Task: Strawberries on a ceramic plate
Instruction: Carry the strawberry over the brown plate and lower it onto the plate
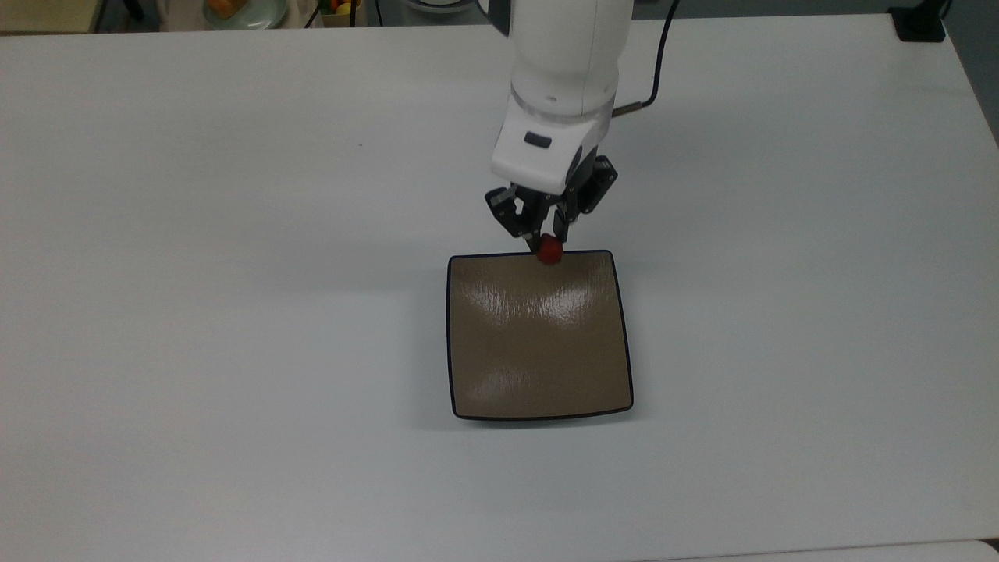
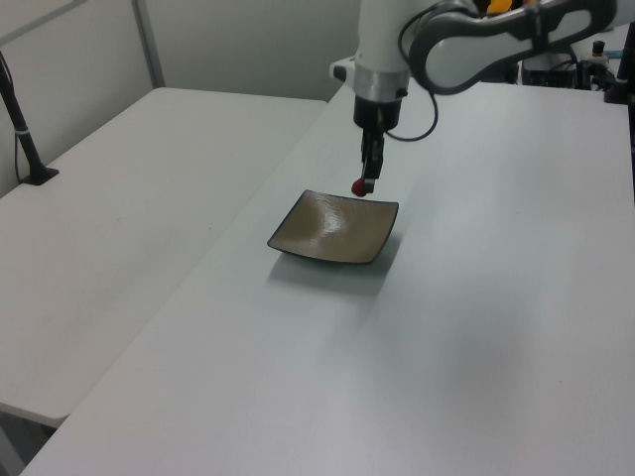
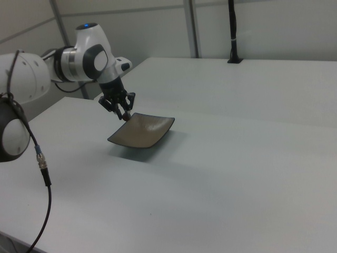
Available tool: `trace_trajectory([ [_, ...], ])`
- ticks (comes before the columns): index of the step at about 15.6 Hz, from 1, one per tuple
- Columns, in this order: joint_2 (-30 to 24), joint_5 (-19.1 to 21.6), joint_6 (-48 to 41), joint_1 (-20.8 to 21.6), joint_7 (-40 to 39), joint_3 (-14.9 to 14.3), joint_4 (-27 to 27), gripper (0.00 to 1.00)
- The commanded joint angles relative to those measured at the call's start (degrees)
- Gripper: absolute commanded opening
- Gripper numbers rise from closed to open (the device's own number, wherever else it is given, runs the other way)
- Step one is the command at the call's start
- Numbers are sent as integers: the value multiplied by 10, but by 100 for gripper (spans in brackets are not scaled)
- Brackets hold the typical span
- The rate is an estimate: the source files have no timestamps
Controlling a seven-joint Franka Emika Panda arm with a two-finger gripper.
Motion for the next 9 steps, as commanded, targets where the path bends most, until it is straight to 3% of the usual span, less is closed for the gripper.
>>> trace_trajectory([
  [1, 54, 2, 58, 3, -14, -3, 30, 1],
  [9, 118, -1, 168, 7, -10, -14, 30, 2],
])
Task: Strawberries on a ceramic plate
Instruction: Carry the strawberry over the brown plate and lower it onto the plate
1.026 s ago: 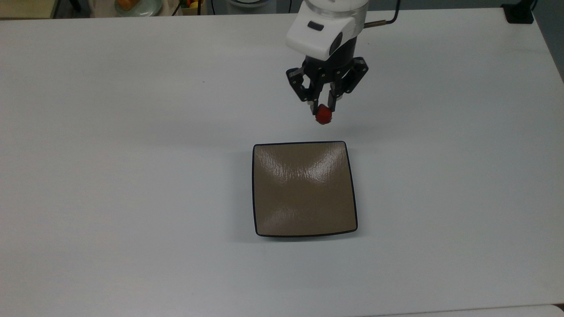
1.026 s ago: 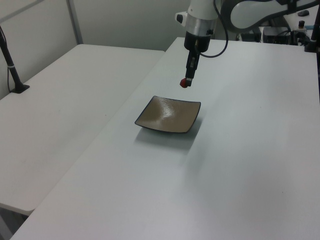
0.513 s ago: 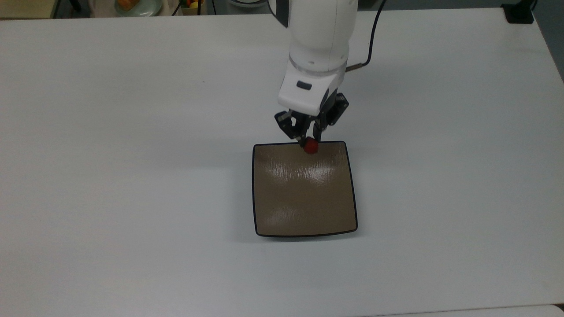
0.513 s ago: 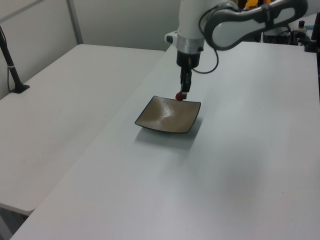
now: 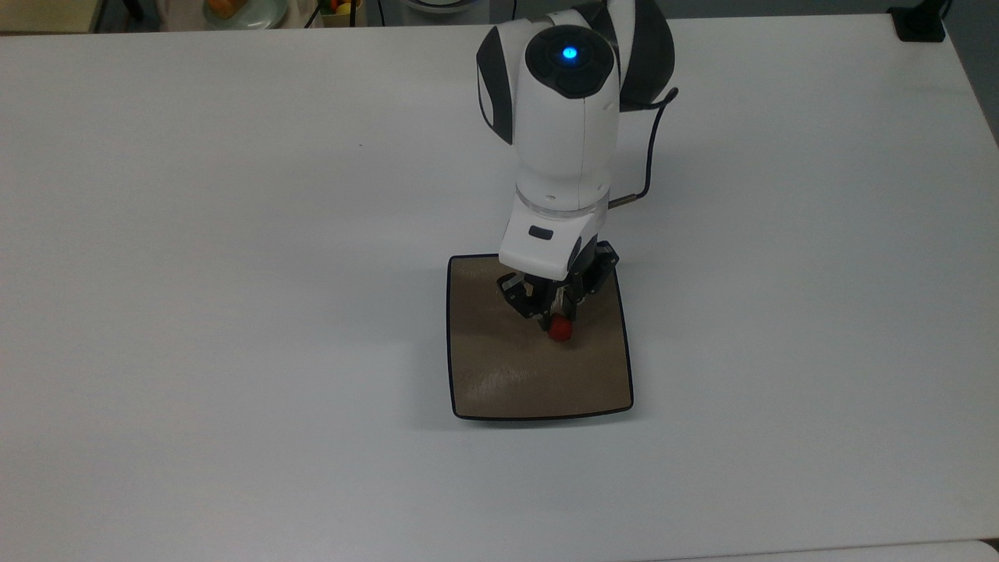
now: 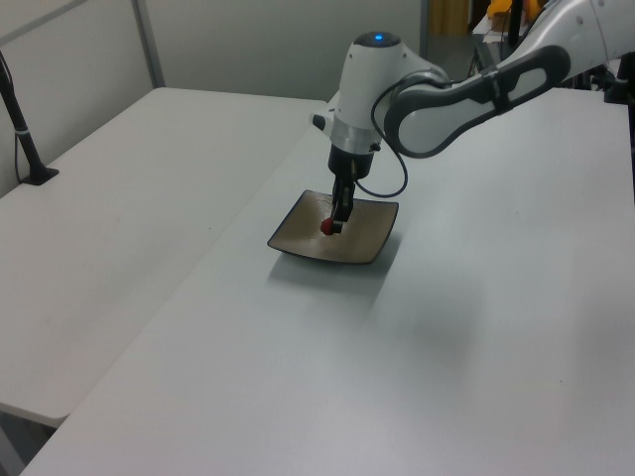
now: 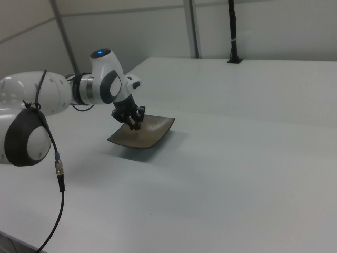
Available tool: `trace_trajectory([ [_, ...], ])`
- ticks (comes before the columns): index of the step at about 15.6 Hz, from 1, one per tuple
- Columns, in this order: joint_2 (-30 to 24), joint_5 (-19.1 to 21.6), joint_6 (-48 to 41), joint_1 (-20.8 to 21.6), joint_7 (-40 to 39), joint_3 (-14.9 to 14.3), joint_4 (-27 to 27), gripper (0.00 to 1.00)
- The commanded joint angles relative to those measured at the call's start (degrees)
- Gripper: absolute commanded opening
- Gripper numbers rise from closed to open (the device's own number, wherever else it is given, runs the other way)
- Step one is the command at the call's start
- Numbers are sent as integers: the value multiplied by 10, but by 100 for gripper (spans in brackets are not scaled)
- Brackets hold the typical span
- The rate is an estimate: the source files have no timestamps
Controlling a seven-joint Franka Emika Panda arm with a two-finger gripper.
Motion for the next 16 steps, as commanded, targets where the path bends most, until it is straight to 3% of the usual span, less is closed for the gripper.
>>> trace_trajectory([
  [1, 20, 0, 22, 8, -9, -14, 15, 3],
  [3, 28, 0, 39, 7, -2, -14, 11, 9],
  [5, 29, 0, 57, 5, 17, -14, 11, 33],
  [7, 27, 0, 54, 5, 24, -14, 10, 92],
  [8, 23, -2, 51, 5, 22, -14, 10, 100],
  [13, -23, -7, 31, 4, 24, -14, -6, 100],
  [16, -74, -6, -61, 2, 25, -20, -7, 100],
])
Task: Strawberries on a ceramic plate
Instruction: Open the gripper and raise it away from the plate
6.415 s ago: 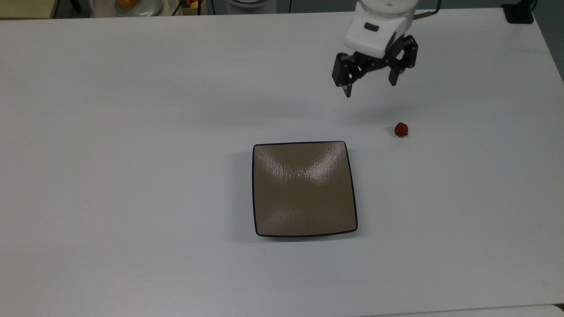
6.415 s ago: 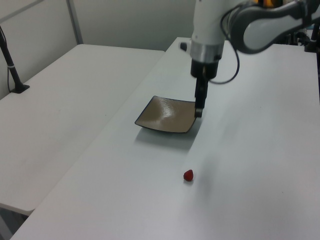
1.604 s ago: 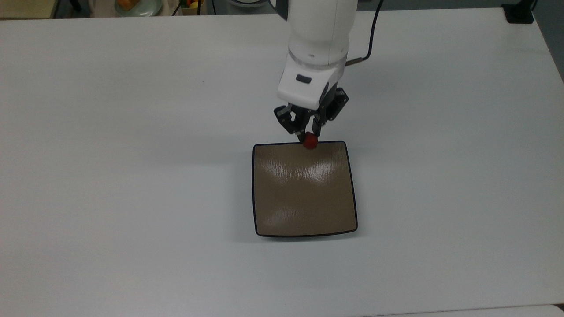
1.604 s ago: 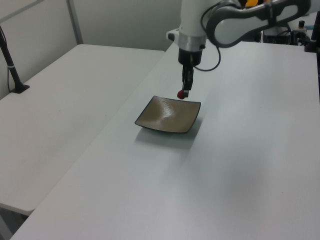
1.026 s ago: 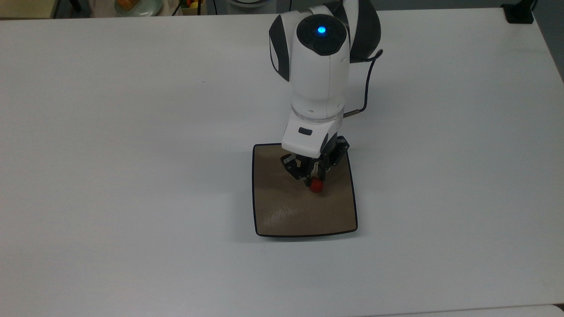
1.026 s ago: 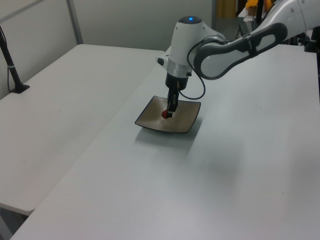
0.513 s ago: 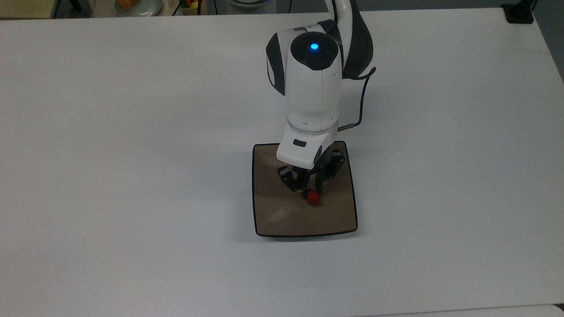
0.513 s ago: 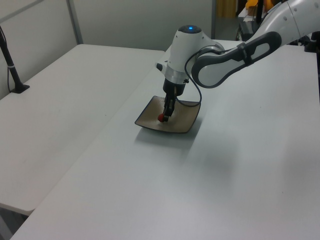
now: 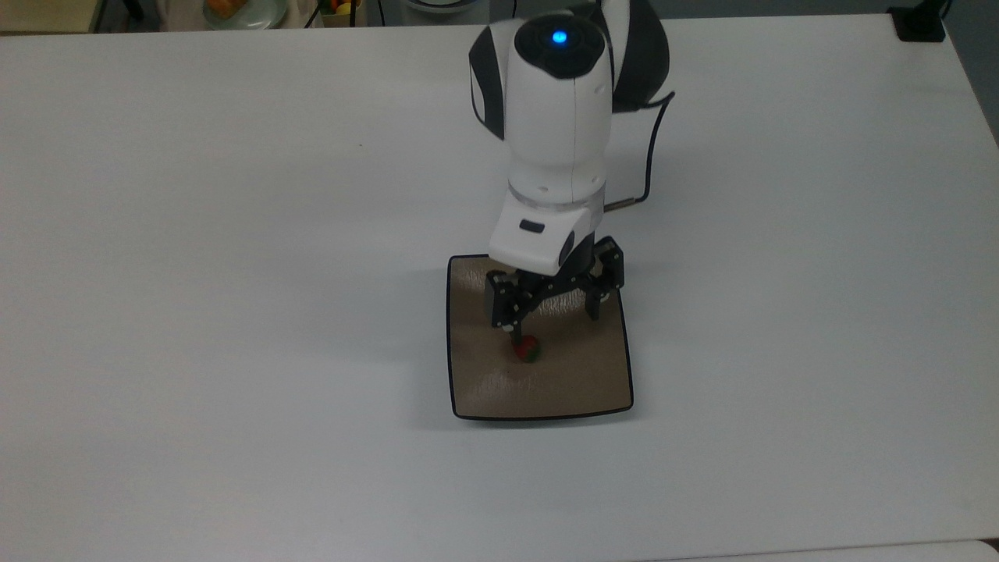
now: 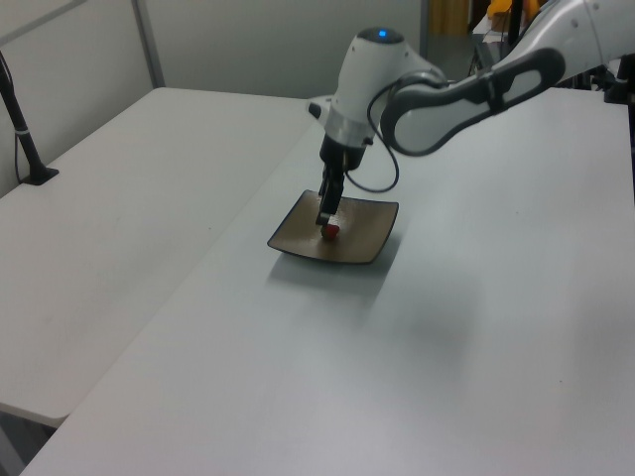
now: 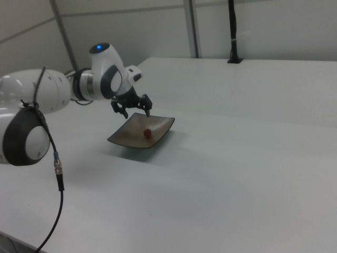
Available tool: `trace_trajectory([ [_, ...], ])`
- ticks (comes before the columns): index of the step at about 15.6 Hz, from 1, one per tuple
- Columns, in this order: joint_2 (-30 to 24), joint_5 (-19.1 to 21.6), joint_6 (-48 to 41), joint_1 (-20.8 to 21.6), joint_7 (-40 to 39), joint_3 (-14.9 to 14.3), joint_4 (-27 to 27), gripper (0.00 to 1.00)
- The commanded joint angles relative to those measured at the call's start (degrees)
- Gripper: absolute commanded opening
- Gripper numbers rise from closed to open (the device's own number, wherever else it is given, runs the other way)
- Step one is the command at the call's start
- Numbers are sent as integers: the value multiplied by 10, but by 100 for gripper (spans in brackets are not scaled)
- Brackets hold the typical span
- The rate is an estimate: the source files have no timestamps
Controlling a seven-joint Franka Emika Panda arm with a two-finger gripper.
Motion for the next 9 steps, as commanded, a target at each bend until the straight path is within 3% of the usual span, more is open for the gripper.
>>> trace_trajectory([
  [1, -89, -3, -130, 1, 13, -16, -23, 100],
  [9, -270, 17, -365, -20, 38, -42, -66, 100],
])
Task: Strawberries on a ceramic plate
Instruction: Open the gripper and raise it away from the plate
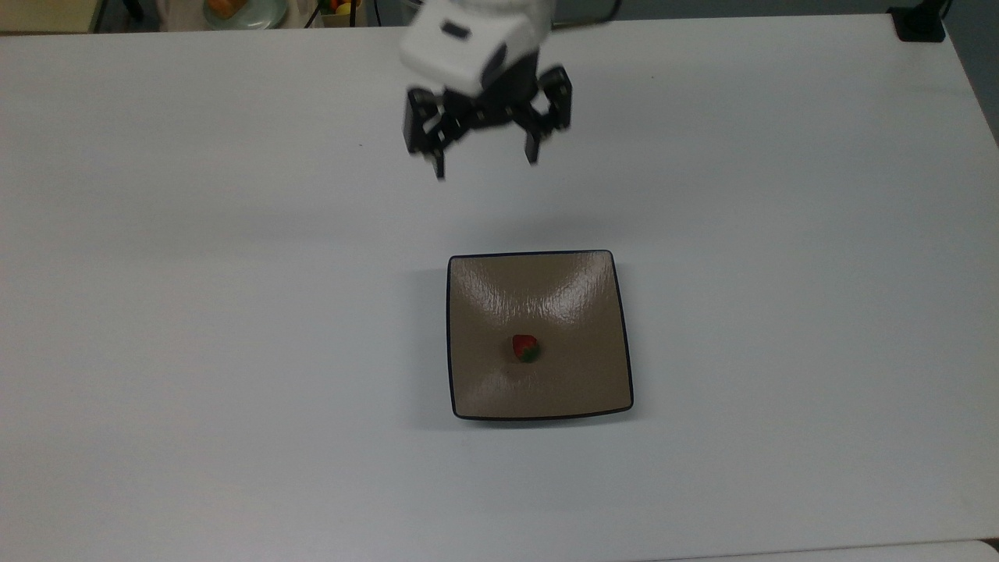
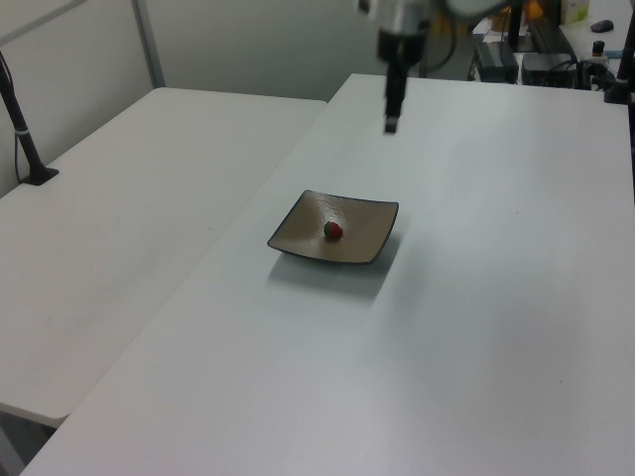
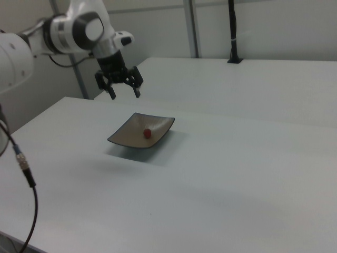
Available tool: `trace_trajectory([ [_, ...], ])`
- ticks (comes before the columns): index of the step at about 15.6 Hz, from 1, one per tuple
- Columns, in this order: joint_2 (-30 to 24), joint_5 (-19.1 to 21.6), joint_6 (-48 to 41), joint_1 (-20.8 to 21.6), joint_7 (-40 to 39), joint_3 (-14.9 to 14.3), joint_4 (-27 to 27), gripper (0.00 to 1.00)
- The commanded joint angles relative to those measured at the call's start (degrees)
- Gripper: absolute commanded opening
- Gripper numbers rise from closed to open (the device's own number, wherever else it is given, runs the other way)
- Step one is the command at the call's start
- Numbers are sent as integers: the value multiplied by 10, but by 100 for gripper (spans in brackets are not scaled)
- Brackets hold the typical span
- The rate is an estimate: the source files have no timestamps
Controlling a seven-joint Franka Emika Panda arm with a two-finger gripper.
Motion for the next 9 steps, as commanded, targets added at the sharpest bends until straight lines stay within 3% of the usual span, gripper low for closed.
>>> trace_trajectory([
  [1, -103, 24, -74, 3, 28, -28, -67, 100],
  [3, -137, 57, -91, 3, 30, -40, -86, 100],
  [6, -186, 71, -85, 4, 63, -40, -137, 100],
  [9, -201, 92, -84, 3, 65, -43, -159, 100],
])
